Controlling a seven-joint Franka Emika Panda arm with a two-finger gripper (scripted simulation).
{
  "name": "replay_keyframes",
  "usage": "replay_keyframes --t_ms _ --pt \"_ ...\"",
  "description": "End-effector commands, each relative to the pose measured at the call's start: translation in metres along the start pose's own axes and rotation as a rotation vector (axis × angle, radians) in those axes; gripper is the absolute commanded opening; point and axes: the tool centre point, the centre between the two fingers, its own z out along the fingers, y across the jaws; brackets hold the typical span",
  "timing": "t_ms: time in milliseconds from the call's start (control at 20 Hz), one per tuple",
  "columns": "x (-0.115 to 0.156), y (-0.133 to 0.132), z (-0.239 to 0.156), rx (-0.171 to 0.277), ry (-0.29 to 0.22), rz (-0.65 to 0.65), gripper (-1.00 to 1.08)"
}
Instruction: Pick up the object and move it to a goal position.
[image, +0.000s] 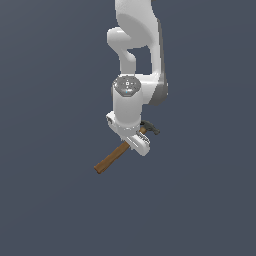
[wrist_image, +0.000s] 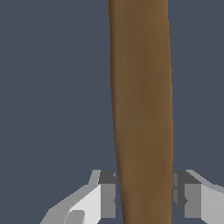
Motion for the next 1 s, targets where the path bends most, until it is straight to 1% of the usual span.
replay_keyframes --t_ms 0,950 --pt "-0.016 -0.008 -0.029 0.003 0.003 0.000 -1.00" --pt "-0.132 -0.067 -0.226 -0.001 0.005 0.002 -1.00"
